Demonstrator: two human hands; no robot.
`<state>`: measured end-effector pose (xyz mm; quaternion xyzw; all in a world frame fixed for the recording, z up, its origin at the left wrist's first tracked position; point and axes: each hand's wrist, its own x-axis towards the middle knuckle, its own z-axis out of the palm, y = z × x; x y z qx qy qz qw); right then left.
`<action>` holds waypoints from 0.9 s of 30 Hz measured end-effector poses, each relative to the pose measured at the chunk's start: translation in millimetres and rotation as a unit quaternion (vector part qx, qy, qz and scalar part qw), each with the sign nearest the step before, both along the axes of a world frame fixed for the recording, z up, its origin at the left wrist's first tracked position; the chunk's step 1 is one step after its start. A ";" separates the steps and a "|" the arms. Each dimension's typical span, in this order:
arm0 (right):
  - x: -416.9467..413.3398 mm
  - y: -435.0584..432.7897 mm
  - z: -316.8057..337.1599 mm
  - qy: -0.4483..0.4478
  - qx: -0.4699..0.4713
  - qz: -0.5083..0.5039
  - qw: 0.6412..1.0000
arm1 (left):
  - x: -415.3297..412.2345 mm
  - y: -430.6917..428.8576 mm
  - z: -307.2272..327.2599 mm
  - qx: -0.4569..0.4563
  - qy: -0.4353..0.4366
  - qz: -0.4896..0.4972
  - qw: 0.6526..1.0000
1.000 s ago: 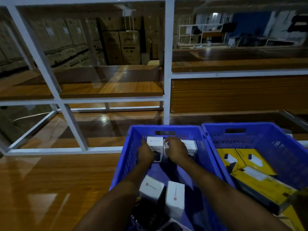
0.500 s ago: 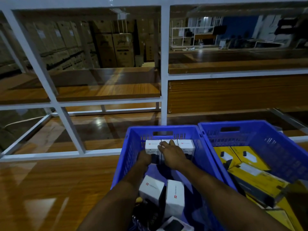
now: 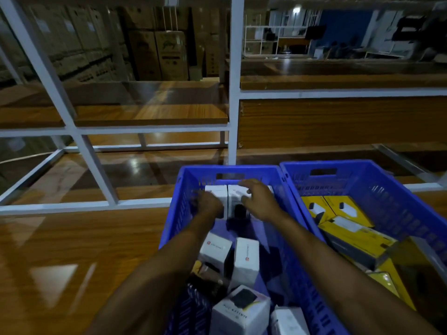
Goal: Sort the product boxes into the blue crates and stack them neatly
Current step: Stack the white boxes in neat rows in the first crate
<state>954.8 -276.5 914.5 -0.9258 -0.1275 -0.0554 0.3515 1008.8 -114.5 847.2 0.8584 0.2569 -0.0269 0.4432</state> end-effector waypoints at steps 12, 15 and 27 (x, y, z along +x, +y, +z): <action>-52.8 9.2 5.7 0.142 -0.161 0.080 0.973 | -80.2 21.8 70.2 0.084 -0.048 -0.311 0.946; -71.2 8.8 14.3 0.177 -0.243 0.144 0.943 | -95.1 28.8 58.0 0.148 0.051 -0.426 0.891; -87.1 2.9 23.2 0.201 -0.334 0.157 0.907 | -91.4 -8.3 81.1 0.218 0.010 -0.558 0.801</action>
